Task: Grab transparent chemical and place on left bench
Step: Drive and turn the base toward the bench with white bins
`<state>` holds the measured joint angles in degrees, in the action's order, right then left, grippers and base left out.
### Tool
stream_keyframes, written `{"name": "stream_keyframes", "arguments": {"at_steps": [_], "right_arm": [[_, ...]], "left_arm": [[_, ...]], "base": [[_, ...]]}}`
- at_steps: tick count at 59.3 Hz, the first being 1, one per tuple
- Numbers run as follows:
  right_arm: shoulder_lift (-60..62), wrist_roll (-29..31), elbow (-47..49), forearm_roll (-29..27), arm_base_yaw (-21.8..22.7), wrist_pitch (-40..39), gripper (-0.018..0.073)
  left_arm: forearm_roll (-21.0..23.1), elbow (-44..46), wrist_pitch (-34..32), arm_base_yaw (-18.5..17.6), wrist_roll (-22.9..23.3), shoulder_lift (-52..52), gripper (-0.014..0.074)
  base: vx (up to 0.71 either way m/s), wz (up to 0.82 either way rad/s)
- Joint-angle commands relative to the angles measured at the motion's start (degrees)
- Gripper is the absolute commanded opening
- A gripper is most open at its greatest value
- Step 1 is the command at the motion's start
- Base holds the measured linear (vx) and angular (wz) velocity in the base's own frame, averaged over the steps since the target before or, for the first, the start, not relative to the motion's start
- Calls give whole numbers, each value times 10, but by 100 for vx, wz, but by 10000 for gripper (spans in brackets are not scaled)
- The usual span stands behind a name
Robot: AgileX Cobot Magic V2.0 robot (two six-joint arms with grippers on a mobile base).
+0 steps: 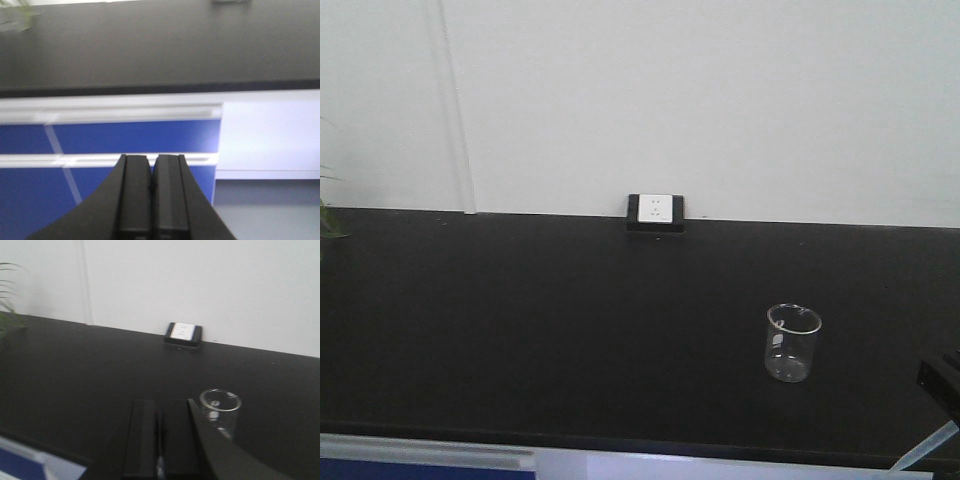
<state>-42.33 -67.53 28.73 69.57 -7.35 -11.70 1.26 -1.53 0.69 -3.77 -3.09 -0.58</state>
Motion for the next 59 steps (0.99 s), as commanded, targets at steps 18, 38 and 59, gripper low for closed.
{"name": "stream_keyframes", "arguments": {"at_steps": [18, 38, 59], "right_arm": [[2, 0, 17, -2, 1, -18, -3], [2, 0, 17, -2, 1, -18, -3], [2, 0, 17, -2, 1, -18, -3]], "left_arm": [[0, -9, -45, -1, 4, -11, -3], [0, -9, -45, -1, 4, -11, -3], [0, -9, -45, -1, 4, -11, -3]], "base": [[-31, 56], [-26, 69], [-24, 66]]}}
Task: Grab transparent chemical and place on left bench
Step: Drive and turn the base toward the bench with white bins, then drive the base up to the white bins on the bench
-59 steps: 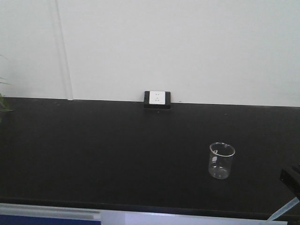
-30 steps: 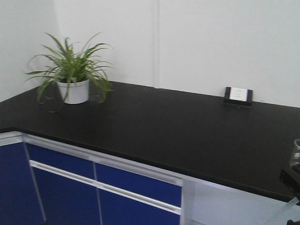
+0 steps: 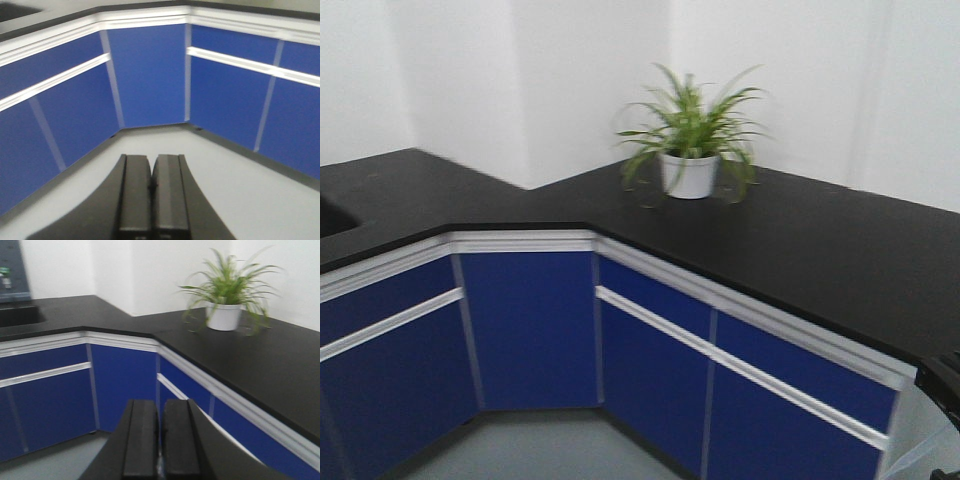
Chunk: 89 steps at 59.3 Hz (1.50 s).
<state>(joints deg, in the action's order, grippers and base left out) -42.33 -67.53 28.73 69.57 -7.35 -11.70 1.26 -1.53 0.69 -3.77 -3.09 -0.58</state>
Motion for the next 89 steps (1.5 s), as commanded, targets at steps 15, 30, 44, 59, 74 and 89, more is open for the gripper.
{"name": "stream_keyframes", "arguments": {"at_steps": [15, 30, 44, 59, 74, 89], "right_arm": [[2, 0, 17, -2, 1, -18, -3], [2, 0, 17, -2, 1, -18, -3], [2, 0, 17, -2, 1, -18, -3], [2, 0, 17, -2, 1, -18, -3], [2, 0, 17, -2, 1, -18, -3], [2, 0, 17, -2, 1, -18, -3]], "left_arm": [[0, -9, -45, -1, 4, -11, -3], [0, -9, -45, -1, 4, -11, -3], [0, -9, -45, -1, 4, -11, -3], [0, -9, -45, -1, 4, -11, -3], [0, -9, -45, -1, 4, -11, -3], [0, -9, -45, -1, 4, -11, -3]], "base": [[-20, 66], [-14, 62], [-9, 63], [-1, 65], [9, 55], [16, 48]]}}
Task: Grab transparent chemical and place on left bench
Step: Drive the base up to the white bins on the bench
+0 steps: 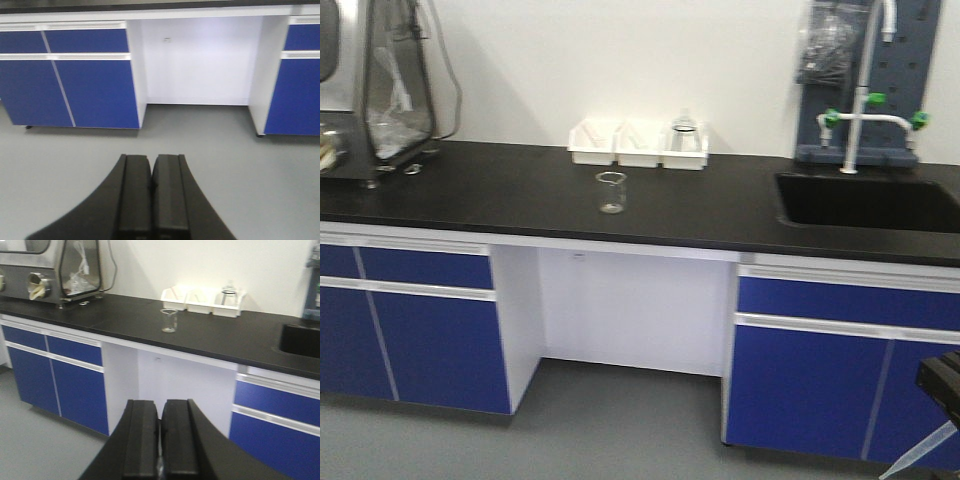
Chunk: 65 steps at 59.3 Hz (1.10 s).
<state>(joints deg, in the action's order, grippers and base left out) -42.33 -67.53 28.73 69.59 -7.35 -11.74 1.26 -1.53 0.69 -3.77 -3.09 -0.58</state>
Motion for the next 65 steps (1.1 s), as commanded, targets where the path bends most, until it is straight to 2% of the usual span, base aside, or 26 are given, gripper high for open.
{"name": "stream_keyframes", "arguments": {"at_steps": [1, 43, 65], "right_arm": [[2, 0, 17, -2, 1, -18, -3], [2, 0, 17, -2, 1, -18, -3], [2, 0, 17, -2, 1, -9, -3]], "left_arm": [[0, -9, -45, -1, 4, -11, -3], [0, -9, -45, -1, 4, -11, -3], [0, -9, -45, -1, 4, -11, -3]], "base": [[18, 45], [29, 37], [45, 7]]}}
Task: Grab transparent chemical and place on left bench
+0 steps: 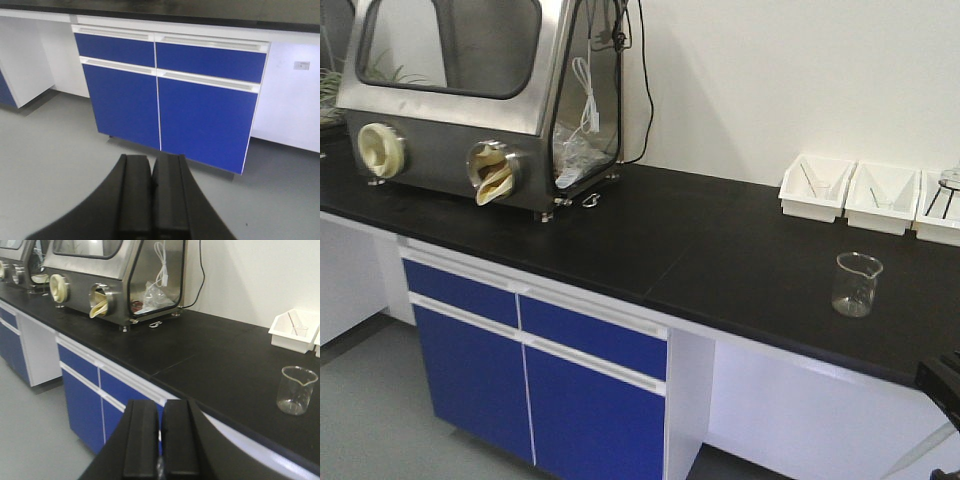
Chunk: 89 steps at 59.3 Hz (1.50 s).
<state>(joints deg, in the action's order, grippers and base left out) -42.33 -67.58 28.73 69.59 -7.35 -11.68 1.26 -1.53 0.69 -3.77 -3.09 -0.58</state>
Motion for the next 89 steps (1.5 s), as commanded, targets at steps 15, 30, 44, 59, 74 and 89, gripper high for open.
{"name": "stream_keyframes", "arguments": {"at_steps": [15, 30, 44, 59, 74, 89], "right_arm": [[2, 1, 17, -2, 1, -10, -3], [2, 1, 17, -2, 1, -10, -3], [2, 1, 17, -2, 1, -10, -3], [2, 1, 17, -2, 1, -10, -3], [2, 1, 17, -2, 1, -8, -3], [2, 1, 17, -2, 1, -8, -3]], "left_arm": [[0, -9, -45, -1, 4, -11, -3], [0, -9, -45, -1, 4, -11, -3], [0, -9, -45, -1, 4, -11, -3], [0, -9, -45, -1, 4, -11, -3], [0, -9, -45, -1, 4, -11, -3], [0, -9, -45, -1, 4, -11, -3]], "base": [[48, -22], [47, -30], [43, -33], [37, -33], [28, -32], [16, -33]]}}
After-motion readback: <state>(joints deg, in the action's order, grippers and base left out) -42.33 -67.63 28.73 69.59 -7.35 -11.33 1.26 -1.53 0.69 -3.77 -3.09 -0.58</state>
